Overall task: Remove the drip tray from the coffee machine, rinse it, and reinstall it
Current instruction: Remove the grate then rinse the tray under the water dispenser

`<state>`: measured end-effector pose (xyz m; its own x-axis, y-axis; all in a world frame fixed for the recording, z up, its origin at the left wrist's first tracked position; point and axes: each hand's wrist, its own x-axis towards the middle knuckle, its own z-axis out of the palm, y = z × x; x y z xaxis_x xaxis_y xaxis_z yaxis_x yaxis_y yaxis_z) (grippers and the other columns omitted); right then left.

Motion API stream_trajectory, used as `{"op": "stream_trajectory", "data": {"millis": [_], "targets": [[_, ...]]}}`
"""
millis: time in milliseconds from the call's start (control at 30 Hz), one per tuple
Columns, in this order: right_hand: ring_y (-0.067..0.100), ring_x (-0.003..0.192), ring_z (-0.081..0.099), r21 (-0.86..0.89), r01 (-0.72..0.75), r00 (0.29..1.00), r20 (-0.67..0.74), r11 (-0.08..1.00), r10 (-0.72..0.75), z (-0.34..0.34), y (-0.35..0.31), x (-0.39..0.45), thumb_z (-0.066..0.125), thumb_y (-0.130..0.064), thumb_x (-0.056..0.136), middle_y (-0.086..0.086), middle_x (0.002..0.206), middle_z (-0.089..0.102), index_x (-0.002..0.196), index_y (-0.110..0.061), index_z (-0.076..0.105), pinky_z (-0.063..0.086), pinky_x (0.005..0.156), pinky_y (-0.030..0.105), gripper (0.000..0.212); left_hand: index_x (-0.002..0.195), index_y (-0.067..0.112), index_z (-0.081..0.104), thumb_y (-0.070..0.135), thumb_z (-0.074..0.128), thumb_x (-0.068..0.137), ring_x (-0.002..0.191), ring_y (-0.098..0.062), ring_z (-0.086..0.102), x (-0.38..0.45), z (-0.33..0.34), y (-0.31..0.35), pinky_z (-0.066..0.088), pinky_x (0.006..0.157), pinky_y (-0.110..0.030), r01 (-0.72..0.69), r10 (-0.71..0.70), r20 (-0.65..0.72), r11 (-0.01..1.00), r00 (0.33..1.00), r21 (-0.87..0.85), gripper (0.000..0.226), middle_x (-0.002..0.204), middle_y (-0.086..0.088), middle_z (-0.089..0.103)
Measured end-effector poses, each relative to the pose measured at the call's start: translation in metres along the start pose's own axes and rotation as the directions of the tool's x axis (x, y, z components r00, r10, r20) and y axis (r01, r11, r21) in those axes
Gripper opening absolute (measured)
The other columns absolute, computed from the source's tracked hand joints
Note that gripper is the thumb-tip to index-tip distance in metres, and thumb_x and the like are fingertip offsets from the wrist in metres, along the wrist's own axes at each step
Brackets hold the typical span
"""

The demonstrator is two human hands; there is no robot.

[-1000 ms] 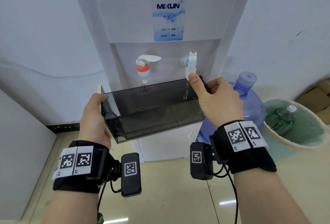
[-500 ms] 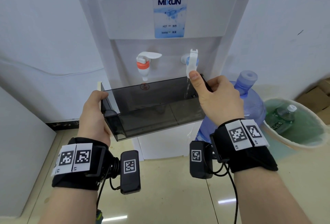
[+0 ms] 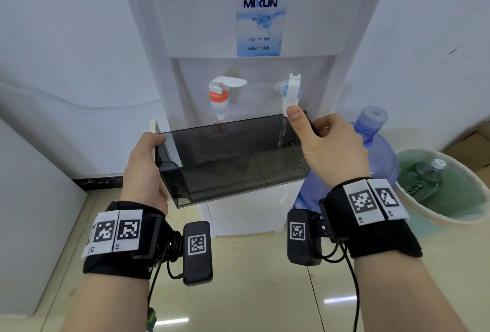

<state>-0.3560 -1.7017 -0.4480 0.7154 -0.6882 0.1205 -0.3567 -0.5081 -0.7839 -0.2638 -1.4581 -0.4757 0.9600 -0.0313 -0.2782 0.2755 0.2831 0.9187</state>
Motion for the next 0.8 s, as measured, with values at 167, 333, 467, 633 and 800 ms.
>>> {"op": "stream_trajectory", "data": {"millis": [167,333,467,633,800], "targets": [[0.026,0.093,0.061,-0.01,-0.002,1.0,-0.005,1.0,0.002,0.004,0.001,-0.003,0.039,-0.095,0.07,-0.006,0.09,0.065,0.097,-0.024,0.059,0.047,0.083,0.039,0.079,0.088,0.021,0.073,0.041,0.063,0.075,0.064,-0.022,0.071,0.0,-0.004,-0.002,0.058,0.063,-0.032,0.018,-0.018,-0.003,1.0,1.0,0.004,0.025,0.075,0.001,0.075],[0.025,0.091,0.06,-0.014,0.008,1.0,0.003,1.0,-0.008,0.009,-0.002,-0.003,0.039,-0.095,0.07,-0.009,0.087,0.063,0.096,-0.024,0.058,0.045,0.08,0.038,0.078,0.091,0.021,0.071,0.042,0.064,0.074,0.07,-0.024,0.069,0.003,-0.009,-0.004,0.055,0.064,-0.032,0.017,-0.017,-0.025,1.0,1.0,-0.009,0.028,0.078,0.001,0.073],[0.025,0.09,0.06,-0.022,0.014,1.0,-0.001,1.0,-0.014,0.007,-0.003,-0.001,0.04,-0.094,0.071,-0.01,0.086,0.062,0.096,-0.024,0.058,0.044,0.079,0.037,0.077,0.097,0.019,0.07,0.042,0.064,0.073,0.079,-0.028,0.068,0.003,-0.006,-0.004,0.055,0.072,-0.038,0.028,-0.028,-0.025,0.999,0.999,-0.017,0.034,0.086,-0.001,0.072],[0.025,0.091,0.061,-0.025,0.008,1.0,0.007,1.0,-0.008,0.007,-0.001,-0.003,0.04,-0.094,0.072,-0.01,0.086,0.063,0.096,-0.024,0.058,0.046,0.08,0.038,0.076,0.088,0.022,0.073,0.041,0.063,0.077,0.068,-0.024,0.07,0.003,-0.008,-0.007,0.056,0.063,-0.032,0.03,-0.03,-0.015,0.999,0.999,-0.01,0.024,0.077,0.001,0.074],[0.023,0.09,0.061,-0.046,0.008,1.0,0.021,0.999,-0.007,0.008,0.002,-0.006,0.039,-0.095,0.07,-0.011,0.086,0.063,0.095,-0.025,0.058,0.044,0.078,0.036,0.077,0.085,0.022,0.073,0.037,0.059,0.086,0.061,-0.021,0.071,0.001,-0.009,-0.01,0.057,0.053,-0.029,0.02,-0.02,-0.015,1.0,1.0,-0.018,0.021,0.073,0.002,0.075]]}}
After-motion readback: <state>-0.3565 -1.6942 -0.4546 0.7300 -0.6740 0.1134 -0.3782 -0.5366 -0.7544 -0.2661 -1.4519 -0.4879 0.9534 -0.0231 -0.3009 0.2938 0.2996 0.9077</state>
